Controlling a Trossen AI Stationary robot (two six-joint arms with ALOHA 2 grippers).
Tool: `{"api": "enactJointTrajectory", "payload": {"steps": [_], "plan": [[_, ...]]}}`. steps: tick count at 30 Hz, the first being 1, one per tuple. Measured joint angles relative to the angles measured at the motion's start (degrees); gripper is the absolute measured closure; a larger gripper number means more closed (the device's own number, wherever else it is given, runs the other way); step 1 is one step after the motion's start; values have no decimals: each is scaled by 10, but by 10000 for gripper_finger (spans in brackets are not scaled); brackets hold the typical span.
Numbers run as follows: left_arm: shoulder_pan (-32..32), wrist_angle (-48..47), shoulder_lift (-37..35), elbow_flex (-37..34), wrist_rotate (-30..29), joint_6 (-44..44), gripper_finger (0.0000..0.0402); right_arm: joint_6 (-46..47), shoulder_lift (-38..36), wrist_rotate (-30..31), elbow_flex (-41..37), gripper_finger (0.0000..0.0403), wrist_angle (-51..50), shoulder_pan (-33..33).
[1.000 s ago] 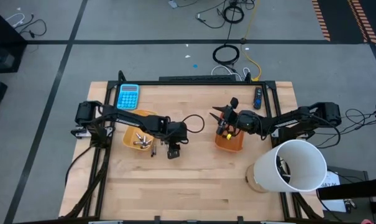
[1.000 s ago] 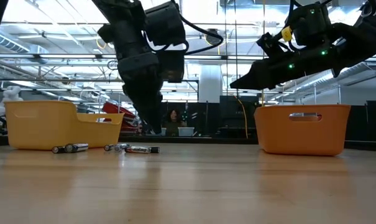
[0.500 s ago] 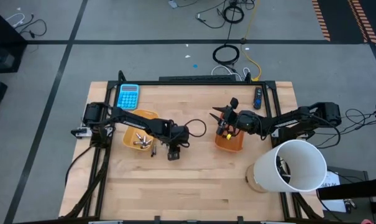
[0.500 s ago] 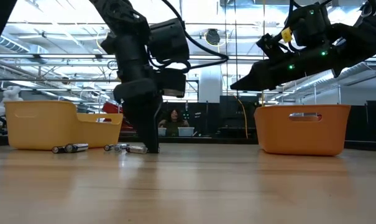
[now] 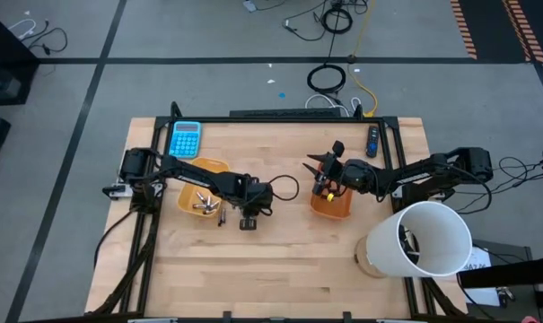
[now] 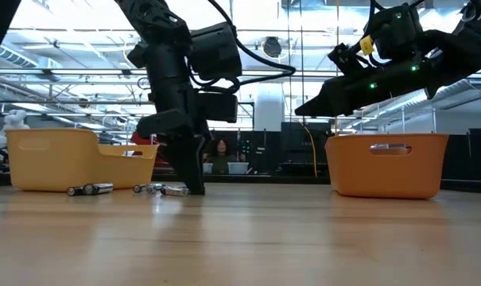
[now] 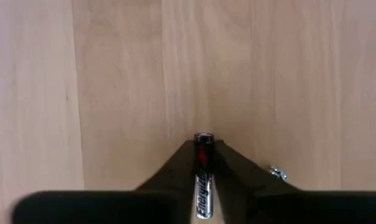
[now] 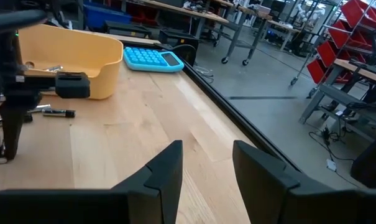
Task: Sort batteries
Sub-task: Put the silver battery into the yellow bin
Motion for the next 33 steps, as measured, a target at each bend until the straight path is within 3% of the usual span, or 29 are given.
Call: {"api": "enactJointTrajectory", "payload": {"steps": [2,10,19,25,33], "plan": [[-2,-1,0,0,0,7,380,2,0,0,0,271,0,0],[-3,-46,-20,24,-1,-1,381,2,0,0,0,271,-1,0],[6,-169,-122,58,-45,-61,381,15,0,0,0,271,-13,0],[25,-270,-187,8,-50,-122,381,15,0,0,0,271,-17,1],[47,-290,-268,-70,-49,-195,381,15,0,0,0,271,-22,1]]}}
